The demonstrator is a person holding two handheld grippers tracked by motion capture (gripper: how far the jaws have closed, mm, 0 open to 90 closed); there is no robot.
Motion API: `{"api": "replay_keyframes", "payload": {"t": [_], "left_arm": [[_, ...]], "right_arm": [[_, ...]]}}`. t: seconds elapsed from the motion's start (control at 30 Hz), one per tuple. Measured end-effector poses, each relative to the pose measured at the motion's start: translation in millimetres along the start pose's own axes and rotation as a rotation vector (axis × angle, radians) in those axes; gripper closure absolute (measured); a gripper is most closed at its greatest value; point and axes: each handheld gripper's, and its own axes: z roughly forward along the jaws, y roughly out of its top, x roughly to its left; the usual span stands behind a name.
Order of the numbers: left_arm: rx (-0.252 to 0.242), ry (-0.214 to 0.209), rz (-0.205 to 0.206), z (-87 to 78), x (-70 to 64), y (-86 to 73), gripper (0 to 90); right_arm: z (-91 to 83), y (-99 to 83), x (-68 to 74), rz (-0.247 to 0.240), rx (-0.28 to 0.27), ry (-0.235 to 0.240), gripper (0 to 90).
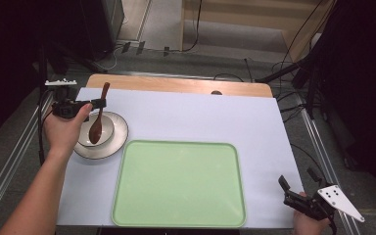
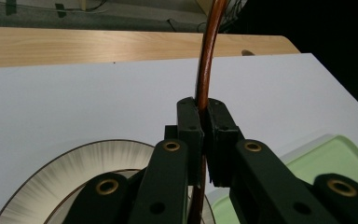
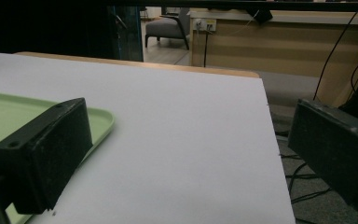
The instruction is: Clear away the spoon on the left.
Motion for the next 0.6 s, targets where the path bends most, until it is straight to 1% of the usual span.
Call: {"api": "replay_keyframes", "payload": {"t": [0.17, 0.27, 0.4, 0.5, 0.6], "left_arm": [[-0.001, -0.016, 0.01, -2.9, -8.5, -0.4, 86.0], [-0.005, -0.035, 0.003, -4.2, -13.7, -2.0, 86.0], [0.005, -0.052, 0.01, -4.8, -21.2, -5.4, 85.9], [0.011, -0.067, 0.006, -5.5, -26.0, -9.0, 85.9], [0.015, -0.074, 0.012, -5.7, -29.6, -11.7, 85.9]], "right_arm": [[-0.1, 0.0, -0.2, -0.001, -0.001, 0.0, 0.0], [-0.1, 0.1, -0.2, 0.0, -0.002, 0.0, 0.0], [0.0, 0.2, -0.1, -0.002, -0.002, 0.002, 0.0], [-0.1, 0.3, 0.5, 0.001, -0.003, 0.003, 0.0], [-0.1, 0.3, 0.5, 0.001, -0.003, 0.003, 0.0]]}}
